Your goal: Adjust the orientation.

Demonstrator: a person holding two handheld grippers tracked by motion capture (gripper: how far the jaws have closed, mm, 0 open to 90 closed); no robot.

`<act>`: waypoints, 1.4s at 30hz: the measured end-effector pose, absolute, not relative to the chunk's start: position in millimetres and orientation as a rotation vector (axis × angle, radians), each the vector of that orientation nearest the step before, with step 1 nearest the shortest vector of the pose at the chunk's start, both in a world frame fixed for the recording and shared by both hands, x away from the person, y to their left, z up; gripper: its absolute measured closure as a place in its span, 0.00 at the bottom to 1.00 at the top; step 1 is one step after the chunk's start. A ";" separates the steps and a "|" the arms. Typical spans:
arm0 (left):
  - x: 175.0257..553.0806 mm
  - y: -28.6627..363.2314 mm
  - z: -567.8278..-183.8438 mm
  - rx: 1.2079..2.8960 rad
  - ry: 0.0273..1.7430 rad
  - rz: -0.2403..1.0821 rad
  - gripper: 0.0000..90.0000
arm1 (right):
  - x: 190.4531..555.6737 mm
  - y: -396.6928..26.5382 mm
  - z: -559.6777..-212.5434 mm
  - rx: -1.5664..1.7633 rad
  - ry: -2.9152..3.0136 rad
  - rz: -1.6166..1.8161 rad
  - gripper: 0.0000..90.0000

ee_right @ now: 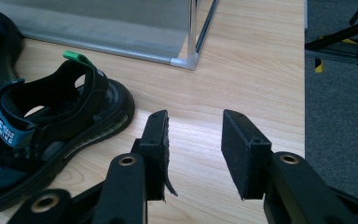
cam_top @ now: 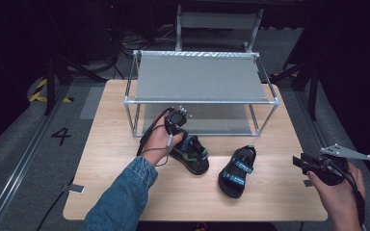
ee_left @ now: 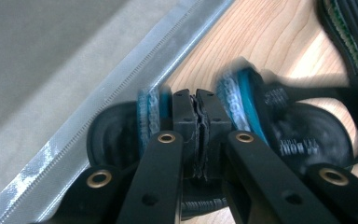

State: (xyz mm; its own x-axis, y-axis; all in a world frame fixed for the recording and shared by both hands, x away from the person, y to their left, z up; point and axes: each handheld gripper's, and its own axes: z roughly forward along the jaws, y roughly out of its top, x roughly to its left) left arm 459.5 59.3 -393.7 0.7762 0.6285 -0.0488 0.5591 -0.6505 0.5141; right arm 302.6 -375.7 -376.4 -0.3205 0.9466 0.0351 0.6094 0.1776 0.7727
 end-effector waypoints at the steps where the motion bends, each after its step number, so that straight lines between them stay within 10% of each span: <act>1: 457.0 58.7 -391.5 2.446 0.886 0.184 0.96 | 302.3 -376.2 -376.1 1.460 2.001 0.977 0.69; 23: 396.0 25.4 -364.5 2.408 0.689 0.114 0.60 | 302.4 -371.9 -374.8 1.442 2.008 0.989 0.66; 34: 393.9 10.3 -385.7 2.482 0.672 0.082 0.92 | 304.0 -374.5 -378.4 1.455 2.016 0.991 0.66; 42: 381.5 26.5 -376.4 2.510 0.668 0.088 0.95 | 304.9 -374.1 -379.8 1.457 2.024 0.989 0.66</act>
State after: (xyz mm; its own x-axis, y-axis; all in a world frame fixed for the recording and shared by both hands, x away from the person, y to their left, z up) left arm 381.5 26.5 -376.4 0.8751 0.4785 -0.0720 0.4436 -0.7336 0.5149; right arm 304.9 -374.1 -379.8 -0.3369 0.9404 0.0452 0.6137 0.1830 0.7680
